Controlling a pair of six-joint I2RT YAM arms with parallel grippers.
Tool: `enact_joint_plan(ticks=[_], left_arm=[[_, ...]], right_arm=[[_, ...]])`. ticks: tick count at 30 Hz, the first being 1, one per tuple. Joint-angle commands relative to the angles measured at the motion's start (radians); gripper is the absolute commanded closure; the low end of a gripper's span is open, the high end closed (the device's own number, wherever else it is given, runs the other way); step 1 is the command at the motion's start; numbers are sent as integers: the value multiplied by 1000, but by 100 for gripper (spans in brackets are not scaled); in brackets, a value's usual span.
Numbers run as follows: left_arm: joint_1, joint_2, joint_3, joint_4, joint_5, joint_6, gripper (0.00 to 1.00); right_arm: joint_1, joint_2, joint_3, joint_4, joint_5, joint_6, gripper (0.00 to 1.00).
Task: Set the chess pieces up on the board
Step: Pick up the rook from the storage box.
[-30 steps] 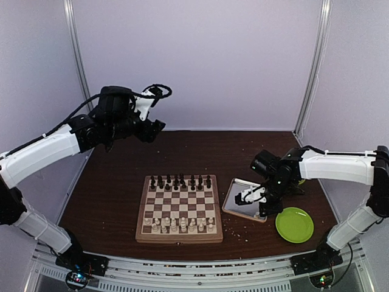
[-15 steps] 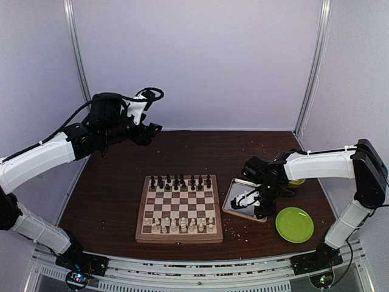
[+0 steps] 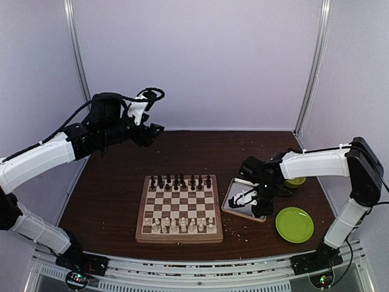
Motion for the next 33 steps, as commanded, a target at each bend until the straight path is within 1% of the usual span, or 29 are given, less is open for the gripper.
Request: enact_joint_plan(ticks=[1, 5, 9, 12, 15, 20, 24, 26, 28, 33], left_arm=[[-2, 8, 24, 41, 38, -3, 28], [-3, 16, 31, 35, 64, -4, 28], [-3, 24, 37, 28, 86, -9, 28], [-3, 26, 41, 25, 103, -11, 28], [-3, 27, 41, 25, 109, -12, 28], [-3, 31, 43, 23, 127, -19, 28], [-3, 35, 47, 20, 138, -23, 28], [-3, 33, 48, 20, 138, -23, 28], [-4, 34, 48, 20, 136, -22, 28], [-3, 28, 48, 19, 130, -20, 28]], right_arm=[[-34, 23, 59, -36, -95, 4, 93], [-103, 69, 116, -94, -209, -11, 94], [-186, 166, 200, -186, -332, -30, 95], [-217, 213, 229, -219, -376, -33, 95], [-233, 239, 249, -223, -380, -8, 95], [-274, 263, 309, -267, -435, 8, 95], [-319, 260, 374, -354, -561, -33, 95], [-319, 246, 402, -390, -607, -52, 95], [-314, 229, 428, -394, -628, -35, 95], [-265, 202, 492, -384, -606, 10, 95]])
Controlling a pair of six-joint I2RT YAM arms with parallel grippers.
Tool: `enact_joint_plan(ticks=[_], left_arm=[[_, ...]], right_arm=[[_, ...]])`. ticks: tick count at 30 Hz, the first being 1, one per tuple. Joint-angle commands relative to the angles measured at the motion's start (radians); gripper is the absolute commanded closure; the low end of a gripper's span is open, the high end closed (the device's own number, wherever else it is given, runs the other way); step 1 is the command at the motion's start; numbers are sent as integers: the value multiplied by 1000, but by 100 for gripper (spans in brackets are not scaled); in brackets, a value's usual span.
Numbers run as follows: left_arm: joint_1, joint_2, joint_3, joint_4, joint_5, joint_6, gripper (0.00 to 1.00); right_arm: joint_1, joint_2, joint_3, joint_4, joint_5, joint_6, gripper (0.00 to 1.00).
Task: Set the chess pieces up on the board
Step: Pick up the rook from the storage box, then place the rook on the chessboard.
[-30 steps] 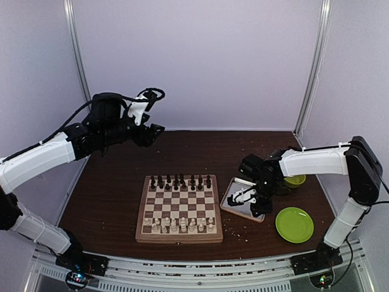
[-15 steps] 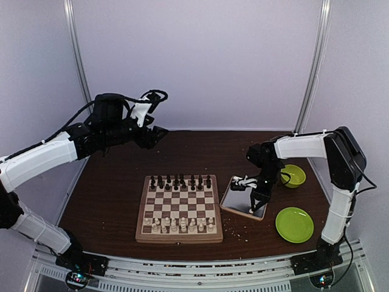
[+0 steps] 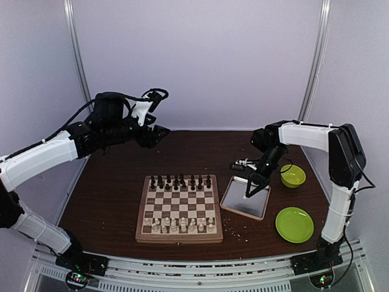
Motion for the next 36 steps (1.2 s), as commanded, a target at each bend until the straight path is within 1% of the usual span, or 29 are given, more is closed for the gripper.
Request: enact_joint_plan(ticks=[1, 3, 6, 9, 12, 16, 21, 25, 36], left_arm=[[-2, -1, 29, 26, 6, -7, 28], [-2, -2, 29, 26, 0, -6, 28], [-2, -9, 29, 24, -25, 0, 28], [-2, -30, 24, 25, -95, 0, 29], [-1, -68, 4, 44, -198, -23, 30], [-1, -106, -19, 72, -242, -6, 30], [-1, -117, -14, 66, -246, 0, 30], [-1, -126, -7, 55, -252, 8, 30], [-1, -130, -2, 49, -238, 13, 30]], right_arm=[[61, -56, 70, -21, -9, 37, 95], [109, -68, 90, 15, 67, 68, 94], [209, -82, 124, 52, 235, 83, 94], [322, -66, 179, 61, 380, 85, 94], [410, -3, 258, 52, 470, 91, 94], [492, 89, 364, 44, 551, 91, 93], [540, 205, 482, 10, 613, 89, 93], [561, 265, 522, -5, 656, 80, 92], [579, 348, 572, -24, 627, 85, 90]])
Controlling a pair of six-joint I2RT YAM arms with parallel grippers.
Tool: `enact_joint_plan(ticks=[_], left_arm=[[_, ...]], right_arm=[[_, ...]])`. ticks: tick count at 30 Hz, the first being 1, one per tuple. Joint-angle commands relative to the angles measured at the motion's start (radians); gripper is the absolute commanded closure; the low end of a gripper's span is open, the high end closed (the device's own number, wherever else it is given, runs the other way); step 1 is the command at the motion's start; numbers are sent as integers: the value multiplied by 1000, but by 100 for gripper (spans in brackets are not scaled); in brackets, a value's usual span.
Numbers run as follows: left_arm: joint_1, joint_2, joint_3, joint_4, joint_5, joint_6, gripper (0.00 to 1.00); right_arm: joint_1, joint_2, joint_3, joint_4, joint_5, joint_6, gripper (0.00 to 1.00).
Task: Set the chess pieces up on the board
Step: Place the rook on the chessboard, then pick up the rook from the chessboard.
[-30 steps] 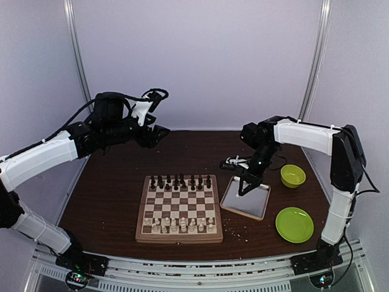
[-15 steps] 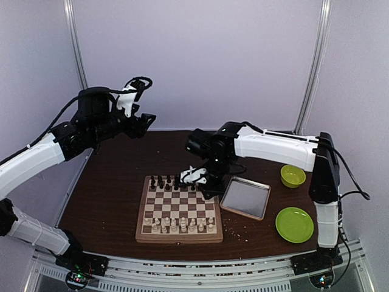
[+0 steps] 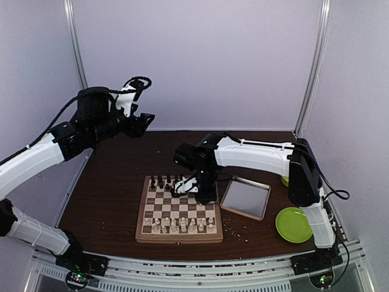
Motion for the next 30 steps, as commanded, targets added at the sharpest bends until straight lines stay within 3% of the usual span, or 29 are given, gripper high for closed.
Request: enact_joint_plan(ticks=[1, 6, 16, 20, 24, 30], left_arm=[[-1, -18, 8, 31, 1, 16, 30], [0, -13, 11, 27, 12, 15, 30], [-1, -4, 11, 24, 22, 16, 30], [-1, 7, 9, 26, 32, 15, 29], [-1, 50, 11, 22, 76, 5, 29], [-26, 229, 112, -108, 213, 4, 36]], right_arm=[[19, 26, 30, -23, 6, 4, 90], [25, 38, 36, -24, -2, 8, 88], [9, -54, 34, -56, -49, 50, 74], [-34, -181, -22, -71, -125, 67, 73], [-108, -363, -181, -3, -160, 88, 73], [-269, -613, -295, 23, -285, 87, 71]])
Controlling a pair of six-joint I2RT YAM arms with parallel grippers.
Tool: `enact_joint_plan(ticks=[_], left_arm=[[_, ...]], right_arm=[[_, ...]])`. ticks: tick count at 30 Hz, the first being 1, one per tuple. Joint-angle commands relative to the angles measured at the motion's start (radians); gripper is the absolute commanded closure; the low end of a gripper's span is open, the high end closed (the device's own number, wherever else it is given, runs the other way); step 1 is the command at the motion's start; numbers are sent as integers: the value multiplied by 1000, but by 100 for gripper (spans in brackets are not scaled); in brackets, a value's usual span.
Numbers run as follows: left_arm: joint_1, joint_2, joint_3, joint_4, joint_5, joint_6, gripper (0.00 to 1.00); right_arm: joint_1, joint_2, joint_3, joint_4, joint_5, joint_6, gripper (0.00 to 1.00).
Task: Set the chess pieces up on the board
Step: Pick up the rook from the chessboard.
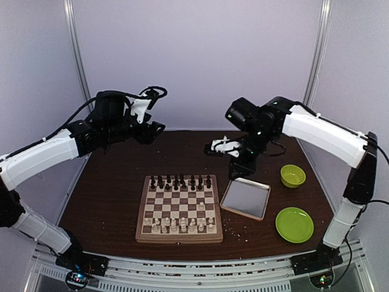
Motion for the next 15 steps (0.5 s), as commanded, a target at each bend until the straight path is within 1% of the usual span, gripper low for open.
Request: enact_joint_plan(ticks=[1, 4, 5, 7, 9, 10, 11, 12, 13, 14, 15], left_arm=[[-42, 149, 114, -117, 121, 13, 37], [-123, 260, 221, -266, 124, 60, 39], [-150, 295, 255, -321, 125, 72, 39], [-191, 348, 290, -391, 134, 73, 40], [-221, 372, 270, -401, 163, 53, 40], [-235, 385, 262, -402, 177, 41, 40], [-249, 401, 261, -409, 179, 31, 41], [-265, 417, 264, -422, 176, 26, 41], [-283, 436, 270, -434, 170, 20, 42], [-294, 454, 278, -448, 164, 17, 43], [-304, 476, 287, -462, 159, 12, 43]], right_arm=[[-109, -154, -63, 44, -88, 18, 71], [-195, -305, -170, 163, -73, 43, 71], [-237, -365, -245, 219, -87, 55, 70], [-288, -480, -355, 333, -103, 75, 65], [-322, -578, -464, 449, -68, 98, 58], [-335, -634, -524, 505, -34, 126, 47], [-349, -665, -585, 577, 16, 173, 12], [-363, -689, -643, 648, 60, 215, 1], [-380, -697, -684, 694, 62, 247, 0], [-412, -698, -709, 715, 21, 277, 0], [-450, -695, -734, 733, -54, 305, 1]])
